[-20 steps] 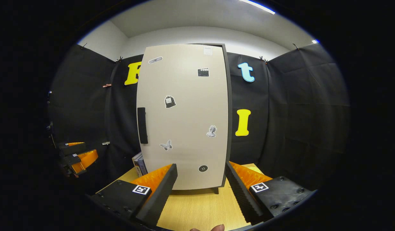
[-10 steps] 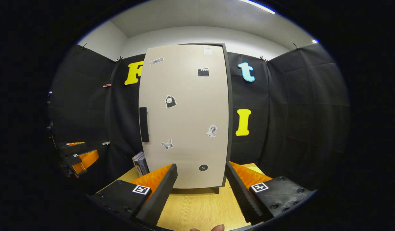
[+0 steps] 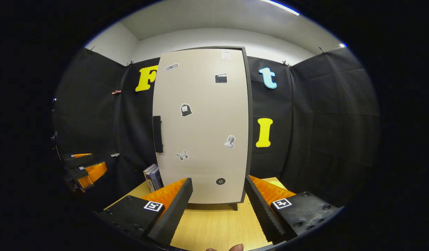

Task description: Open the cabinet door with the right hand, grasp the bottle in the cabinet with the left hand and place it on the coaster, then close the cabinet door with the right hand.

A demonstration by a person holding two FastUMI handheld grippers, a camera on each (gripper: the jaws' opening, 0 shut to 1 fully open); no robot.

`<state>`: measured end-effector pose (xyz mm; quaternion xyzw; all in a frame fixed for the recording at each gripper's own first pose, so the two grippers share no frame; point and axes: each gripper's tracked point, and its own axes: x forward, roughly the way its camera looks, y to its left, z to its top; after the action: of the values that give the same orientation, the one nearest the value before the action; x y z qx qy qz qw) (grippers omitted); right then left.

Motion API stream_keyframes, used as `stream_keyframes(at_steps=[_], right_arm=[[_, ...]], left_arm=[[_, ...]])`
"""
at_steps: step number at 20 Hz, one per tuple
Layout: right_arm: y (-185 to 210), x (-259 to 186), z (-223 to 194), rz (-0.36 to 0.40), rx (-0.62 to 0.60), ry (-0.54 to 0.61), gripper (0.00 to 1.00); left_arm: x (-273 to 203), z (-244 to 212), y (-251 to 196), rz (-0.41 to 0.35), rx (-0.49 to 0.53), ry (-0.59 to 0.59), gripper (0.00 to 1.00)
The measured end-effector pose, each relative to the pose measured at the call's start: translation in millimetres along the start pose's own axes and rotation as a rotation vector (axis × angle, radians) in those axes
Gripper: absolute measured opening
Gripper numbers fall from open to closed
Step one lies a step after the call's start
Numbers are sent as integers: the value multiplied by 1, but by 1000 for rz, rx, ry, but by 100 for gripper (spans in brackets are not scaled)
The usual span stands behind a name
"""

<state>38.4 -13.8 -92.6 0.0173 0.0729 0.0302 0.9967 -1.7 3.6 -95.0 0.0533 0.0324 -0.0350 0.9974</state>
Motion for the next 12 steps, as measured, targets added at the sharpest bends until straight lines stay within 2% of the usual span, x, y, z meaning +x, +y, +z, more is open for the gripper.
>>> stream_keyframes(at_steps=[12], right_arm=[[-1,-3,-4,3,-5,4,98]], left_arm=[[-1,1,-4,-5,10,-1,94]])
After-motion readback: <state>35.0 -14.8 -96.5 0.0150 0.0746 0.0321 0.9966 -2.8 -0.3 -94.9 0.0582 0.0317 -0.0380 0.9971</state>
